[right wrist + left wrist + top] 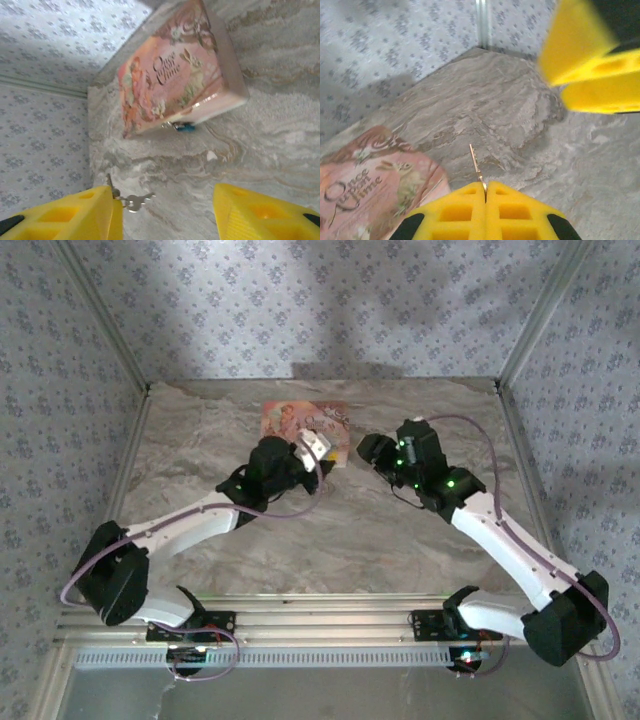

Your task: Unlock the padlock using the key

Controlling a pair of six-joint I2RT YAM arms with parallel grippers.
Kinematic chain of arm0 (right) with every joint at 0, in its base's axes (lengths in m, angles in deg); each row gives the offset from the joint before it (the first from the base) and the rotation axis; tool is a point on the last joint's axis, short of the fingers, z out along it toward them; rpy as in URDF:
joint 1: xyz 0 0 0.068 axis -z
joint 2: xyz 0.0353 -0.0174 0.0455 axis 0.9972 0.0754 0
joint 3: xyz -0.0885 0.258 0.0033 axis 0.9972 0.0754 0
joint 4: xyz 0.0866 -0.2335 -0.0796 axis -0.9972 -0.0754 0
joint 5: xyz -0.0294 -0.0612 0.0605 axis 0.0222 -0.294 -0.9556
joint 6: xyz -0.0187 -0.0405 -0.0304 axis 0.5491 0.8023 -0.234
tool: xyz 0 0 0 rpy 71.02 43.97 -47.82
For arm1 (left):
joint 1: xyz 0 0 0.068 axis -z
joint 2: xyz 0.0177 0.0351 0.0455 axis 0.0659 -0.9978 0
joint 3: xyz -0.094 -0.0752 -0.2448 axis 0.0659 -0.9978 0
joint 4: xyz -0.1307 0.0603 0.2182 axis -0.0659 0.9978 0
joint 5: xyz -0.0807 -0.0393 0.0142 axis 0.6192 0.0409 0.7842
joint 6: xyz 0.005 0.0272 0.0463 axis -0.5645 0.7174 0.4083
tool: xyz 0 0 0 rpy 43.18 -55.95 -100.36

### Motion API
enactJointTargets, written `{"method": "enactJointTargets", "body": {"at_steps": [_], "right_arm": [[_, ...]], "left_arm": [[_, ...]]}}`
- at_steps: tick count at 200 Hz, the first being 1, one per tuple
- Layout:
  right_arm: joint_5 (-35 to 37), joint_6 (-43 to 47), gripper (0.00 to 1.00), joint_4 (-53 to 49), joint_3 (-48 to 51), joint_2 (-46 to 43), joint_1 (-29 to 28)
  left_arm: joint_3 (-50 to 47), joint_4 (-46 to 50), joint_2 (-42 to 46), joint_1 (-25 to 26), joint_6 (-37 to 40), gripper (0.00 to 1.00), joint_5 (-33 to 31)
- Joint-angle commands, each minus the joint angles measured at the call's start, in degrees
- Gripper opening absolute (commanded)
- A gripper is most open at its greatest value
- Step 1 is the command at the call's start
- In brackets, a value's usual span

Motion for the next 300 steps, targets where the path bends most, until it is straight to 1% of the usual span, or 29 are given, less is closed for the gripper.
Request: {"method": "enactJointTargets", "body": {"at_steps": [1,27,61,75,94,113,127,143,171,188,209,241,279,300], "right_arm": [[-4.1,3.8,0.56,5.3,0.6,-2.7,2.7],[-9.2,6.5,0.56,7.9,1.3,-3.2,5.5],[-16.7,9.7,0.56,8.4,-0.8,-1.3,7.7],[-20.0,11.5,0.55,8.4,-2.3,0.1,7.9],[-23.7,13.6,0.54,7.7,-4.1,1.9,7.9],[-26.1,14.6,0.54,7.1,-4.8,2.9,8.3],[-27.7,15.0,0.54,7.2,-4.8,3.3,8.4],[-29.9,15.7,0.53,7.8,-4.5,3.7,8.6],[-34.9,15.7,0.42,10.5,-3.0,4.0,9.6],[-38.7,14.5,0.40,14.1,-2.0,4.2,10.4],[-41.7,14.7,0.40,16.3,-2.0,4.7,10.7],[-44.7,14.6,0.40,18.8,-2.3,5.7,10.8],[-46.6,14.0,0.40,21.1,-2.3,6.8,10.7],[-47.1,13.4,0.35,22.6,-1.9,7.0,10.7]], "left_arm": [[-2.4,-1.8,3.7,-4.4,-11.5,0.00,5.1],[-5.3,-4.0,5.4,-11.3,-21.8,0.00,12.2],[-5.1,-4.0,4.3,-16.4,-27.8,0.00,22.8],[-4.0,-5.0,2.5,-17.5,-30.4,0.00,29.0],[-0.4,-2.1,-0.3,-17.6,-29.9,0.00,36.6],[1.8,-1.4,-2.3,-17.5,-30.6,0.00,40.9],[2.5,-2.3,-2.8,-17.4,-31.6,0.00,42.6],[3.0,-3.2,-3.2,-16.9,-32.7,0.00,43.1],[5.2,-3.9,-4.7,-15.4,-34.3,0.00,46.4],[6.1,-5.2,-4.8,-14.3,-35.0,0.00,47.1],[7.3,-6.0,-4.5,-13.0,-34.9,0.00,48.1],[9.4,-7.9,-5.2,-12.2,-37.3,0.00,49.6],[8.8,-15.0,-5.3,-12.0,-41.8,0.00,49.3],[8.8,-17.7,-5.4,-11.8,-43.7,0.00,48.9]]}}
